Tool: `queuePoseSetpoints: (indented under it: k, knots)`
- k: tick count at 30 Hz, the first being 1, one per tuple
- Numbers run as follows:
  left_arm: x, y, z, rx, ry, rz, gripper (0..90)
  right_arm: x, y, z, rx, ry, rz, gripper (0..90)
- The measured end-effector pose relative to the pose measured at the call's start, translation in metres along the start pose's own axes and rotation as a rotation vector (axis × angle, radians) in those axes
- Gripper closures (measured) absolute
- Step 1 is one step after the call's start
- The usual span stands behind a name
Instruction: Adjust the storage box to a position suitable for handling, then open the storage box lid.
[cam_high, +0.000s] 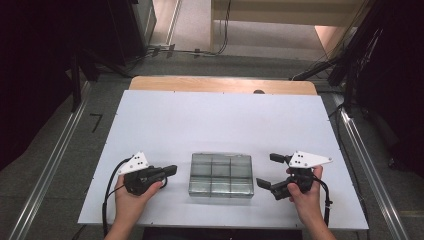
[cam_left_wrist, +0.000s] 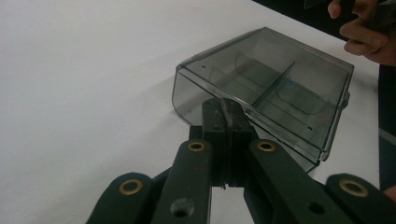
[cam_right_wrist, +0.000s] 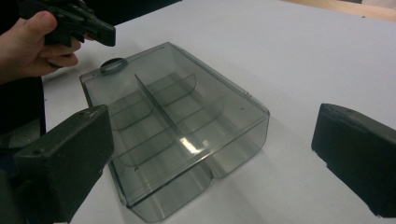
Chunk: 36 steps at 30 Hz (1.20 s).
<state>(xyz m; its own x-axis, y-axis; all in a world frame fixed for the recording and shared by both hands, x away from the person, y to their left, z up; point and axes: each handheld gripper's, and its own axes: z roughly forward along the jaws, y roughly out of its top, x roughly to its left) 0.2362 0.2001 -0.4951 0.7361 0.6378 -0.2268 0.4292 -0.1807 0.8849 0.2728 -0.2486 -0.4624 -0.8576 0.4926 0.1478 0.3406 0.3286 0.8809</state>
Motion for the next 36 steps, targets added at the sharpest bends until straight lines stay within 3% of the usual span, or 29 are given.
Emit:
queuePoseSetpoints:
  k: [8,10,13,17,20,24,29,36]
  knots:
    - [-0.004,-0.001,0.012,0.064,-0.046,-0.028,89.9,0.002,-0.009,-0.010,0.019,-0.002,-0.007,0.0]
    - [-0.006,-0.001,0.015,0.079,-0.049,-0.043,89.8,0.001,-0.011,-0.009,0.043,0.038,-0.010,0.0]
    - [-0.008,-0.002,0.018,0.102,-0.060,-0.044,89.8,0.000,-0.013,-0.004,0.075,0.061,0.000,0.1]
    - [-0.010,-0.002,0.022,0.116,-0.072,-0.043,89.9,-0.001,-0.018,-0.001,0.096,0.040,-0.002,2.8]
    - [-0.010,-0.002,0.024,0.124,-0.080,-0.045,89.8,-0.001,-0.020,-0.001,0.106,0.050,-0.004,5.2]
    - [-0.011,-0.003,0.026,0.137,-0.090,-0.045,89.9,0.001,-0.024,-0.001,0.121,0.047,0.007,12.9]
    - [-0.012,-0.003,0.028,0.144,-0.100,-0.043,89.8,0.008,-0.032,0.002,0.189,0.018,0.003,27.4]
    - [-0.012,-0.003,0.027,0.147,-0.109,-0.044,89.9,0.008,-0.035,0.012,0.233,0.033,-0.012,59.9]
